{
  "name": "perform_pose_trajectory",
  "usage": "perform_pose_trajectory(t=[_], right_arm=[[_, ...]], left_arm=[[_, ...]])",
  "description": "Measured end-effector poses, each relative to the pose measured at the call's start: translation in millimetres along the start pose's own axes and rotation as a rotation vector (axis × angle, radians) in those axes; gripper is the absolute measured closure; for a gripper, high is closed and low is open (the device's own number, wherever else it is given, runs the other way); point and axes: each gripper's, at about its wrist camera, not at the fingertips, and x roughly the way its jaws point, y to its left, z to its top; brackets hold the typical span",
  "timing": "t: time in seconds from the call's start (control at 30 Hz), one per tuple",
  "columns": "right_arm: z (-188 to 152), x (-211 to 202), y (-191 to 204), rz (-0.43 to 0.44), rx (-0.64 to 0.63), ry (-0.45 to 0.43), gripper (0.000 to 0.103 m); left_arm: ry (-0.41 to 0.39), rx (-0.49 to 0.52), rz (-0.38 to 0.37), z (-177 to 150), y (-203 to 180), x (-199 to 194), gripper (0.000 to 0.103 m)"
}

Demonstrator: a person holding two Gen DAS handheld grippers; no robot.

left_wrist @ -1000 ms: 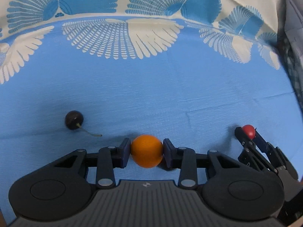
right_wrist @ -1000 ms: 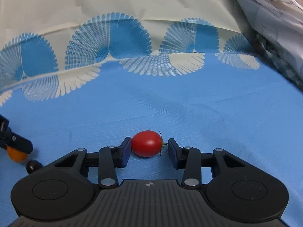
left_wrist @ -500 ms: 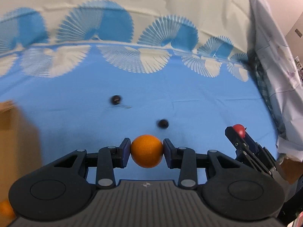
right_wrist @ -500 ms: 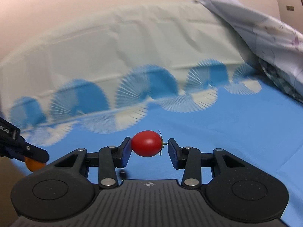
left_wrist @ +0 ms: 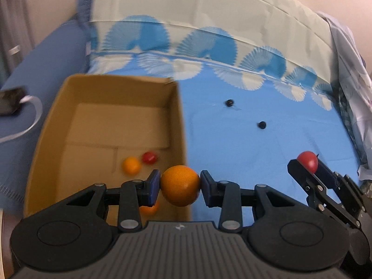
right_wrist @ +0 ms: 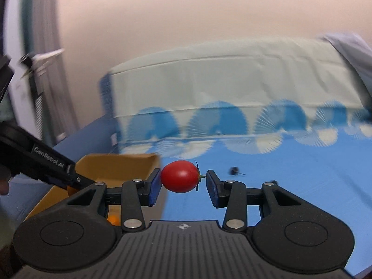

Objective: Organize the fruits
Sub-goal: 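Carry the orange fruit and red tomato over the cardboard box with both tools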

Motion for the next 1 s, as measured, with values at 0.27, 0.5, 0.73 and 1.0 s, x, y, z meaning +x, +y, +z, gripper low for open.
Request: perform_pose_trajectory(t=[0.27,0.5,0.73,1.0], right_arm=[[-6.2,-45.5,84.6,0.079,-0.146,0.015,0.060],[-12.2,-66.2,124.9,0.094,-0.229,0.008,0.060],[-12.0,-68.4,142.0,0.104,-0.271,0.011,0.060],[-6.4,-51.7,145.0,0.105,-0.275,0.037,0.060]], left_arm=[[-0.009,-0.061,0.002,-60.2,58.1,-49.3,0.062],[-0.035,-0.117,0.016,-92.3,91.6,-69.9,0.062],[-0.058,-0.167,0.010,-97.2,111.0,-78.3,0.062],[-0.081,-0.179,0.015,-85.5,117.7,-72.6,0.062]])
